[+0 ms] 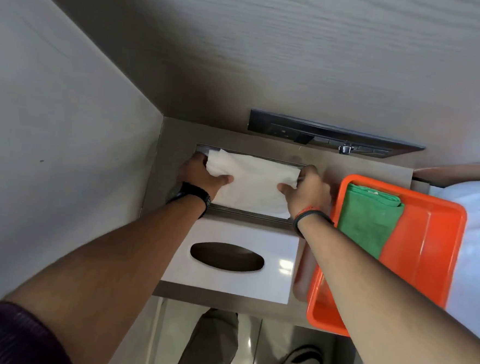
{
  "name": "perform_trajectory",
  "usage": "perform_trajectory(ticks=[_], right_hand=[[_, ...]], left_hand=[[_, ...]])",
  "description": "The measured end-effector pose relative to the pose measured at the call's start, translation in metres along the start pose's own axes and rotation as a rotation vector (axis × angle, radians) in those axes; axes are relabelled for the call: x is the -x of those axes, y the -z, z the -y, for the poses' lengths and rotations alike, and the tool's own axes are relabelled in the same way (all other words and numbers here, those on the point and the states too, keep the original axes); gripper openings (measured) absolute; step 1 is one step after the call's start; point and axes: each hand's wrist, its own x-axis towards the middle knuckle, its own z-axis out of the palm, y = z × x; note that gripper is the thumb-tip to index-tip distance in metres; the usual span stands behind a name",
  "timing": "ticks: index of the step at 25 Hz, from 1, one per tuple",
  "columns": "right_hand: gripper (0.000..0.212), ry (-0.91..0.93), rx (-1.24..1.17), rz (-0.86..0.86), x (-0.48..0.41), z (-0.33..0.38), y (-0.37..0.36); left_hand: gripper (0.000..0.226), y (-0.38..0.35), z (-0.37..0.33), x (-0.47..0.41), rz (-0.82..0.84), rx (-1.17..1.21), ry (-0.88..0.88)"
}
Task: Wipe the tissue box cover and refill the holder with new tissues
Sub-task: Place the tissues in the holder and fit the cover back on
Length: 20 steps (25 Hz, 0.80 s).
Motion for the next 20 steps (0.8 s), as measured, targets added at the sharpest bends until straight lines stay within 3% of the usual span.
perform_trajectory(ticks=[5,8,10,12,14,17,20], right_hand=[[0.040,0.116,0.178,-0.123,0.011,0.004,-0.003],[0.046,0.506,0.396,-0.299,0.021,-0.002,-0.010],[0.050,0.739,0.479,-0.196,0.020,-0.007,-0.017],[0.055,0.763,0.593,0.019,0.015,-0.012,-0.024],[0.059,0.717,0.648,0.130,0.007,-0.018,-0.028],[0.060,0.742,0.629,0.108,0.008,-0.019,-0.024],[0.051,0.718,0.336,-0.090,0.026,-0.017,-0.010]], left_hand=[[0.075,0.002,0.005,0.013,-0.164,-0.148,-0.244],[0.077,0.003,0.006,0.017,-0.298,-0.413,-0.661],[0.080,0.003,0.005,0.017,-0.137,-0.561,-0.881],[0.083,0.000,0.012,0.012,0.067,-0.733,-0.897],[0.083,-0.005,0.022,0.006,0.119,-0.839,-0.847],[0.087,-0.005,0.026,0.006,0.095,-0.805,-0.874],[0.089,0.008,0.028,0.019,-0.009,-0.529,-0.765]])
